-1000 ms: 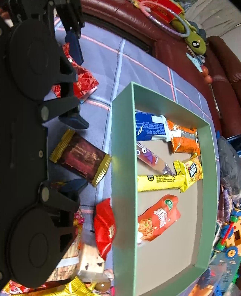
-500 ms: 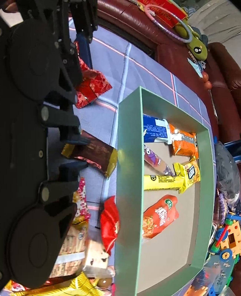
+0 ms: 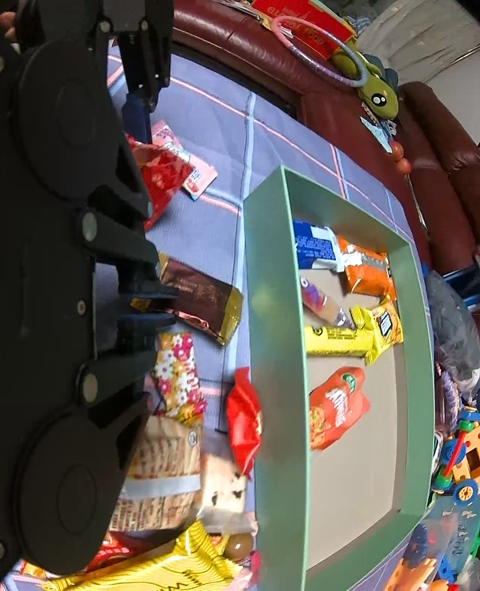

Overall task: Organize snacks
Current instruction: 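Carry the red candy and brown chocolate into the green tray and open both tools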

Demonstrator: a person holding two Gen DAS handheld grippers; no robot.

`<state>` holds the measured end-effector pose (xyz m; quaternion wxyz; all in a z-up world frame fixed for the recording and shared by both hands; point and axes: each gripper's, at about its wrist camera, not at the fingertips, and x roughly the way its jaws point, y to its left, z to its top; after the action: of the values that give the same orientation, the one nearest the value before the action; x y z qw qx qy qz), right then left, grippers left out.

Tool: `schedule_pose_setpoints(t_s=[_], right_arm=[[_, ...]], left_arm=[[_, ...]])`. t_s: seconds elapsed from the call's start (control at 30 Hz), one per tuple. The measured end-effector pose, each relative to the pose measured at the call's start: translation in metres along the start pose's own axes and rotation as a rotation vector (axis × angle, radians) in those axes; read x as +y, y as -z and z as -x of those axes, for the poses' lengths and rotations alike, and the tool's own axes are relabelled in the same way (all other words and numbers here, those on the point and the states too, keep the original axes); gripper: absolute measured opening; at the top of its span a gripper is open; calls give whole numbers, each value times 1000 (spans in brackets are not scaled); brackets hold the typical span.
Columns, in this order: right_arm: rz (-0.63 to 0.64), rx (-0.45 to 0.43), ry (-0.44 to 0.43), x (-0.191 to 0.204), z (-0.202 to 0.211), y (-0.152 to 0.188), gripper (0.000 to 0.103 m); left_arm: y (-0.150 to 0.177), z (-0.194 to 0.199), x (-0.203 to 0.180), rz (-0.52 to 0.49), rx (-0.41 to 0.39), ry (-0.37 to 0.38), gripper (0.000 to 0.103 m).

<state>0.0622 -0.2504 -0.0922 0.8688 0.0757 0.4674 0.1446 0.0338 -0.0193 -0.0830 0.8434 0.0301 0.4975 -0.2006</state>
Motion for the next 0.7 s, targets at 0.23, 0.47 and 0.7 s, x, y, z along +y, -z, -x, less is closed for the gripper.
schedule_pose_setpoints(t_s=[0.23, 0.47, 0.7], right_arm=[[-47, 10, -43, -2, -3, -9, 45], [-11, 16, -4, 18, -21, -21, 55], [209, -42, 146, 51, -28, -7, 34]], left_arm=[[1, -2, -8, -14, -21, -28, 20], [-2, 1, 10, 62, -24, -61, 20], [-1, 0, 16, 79, -29, -56, 21]])
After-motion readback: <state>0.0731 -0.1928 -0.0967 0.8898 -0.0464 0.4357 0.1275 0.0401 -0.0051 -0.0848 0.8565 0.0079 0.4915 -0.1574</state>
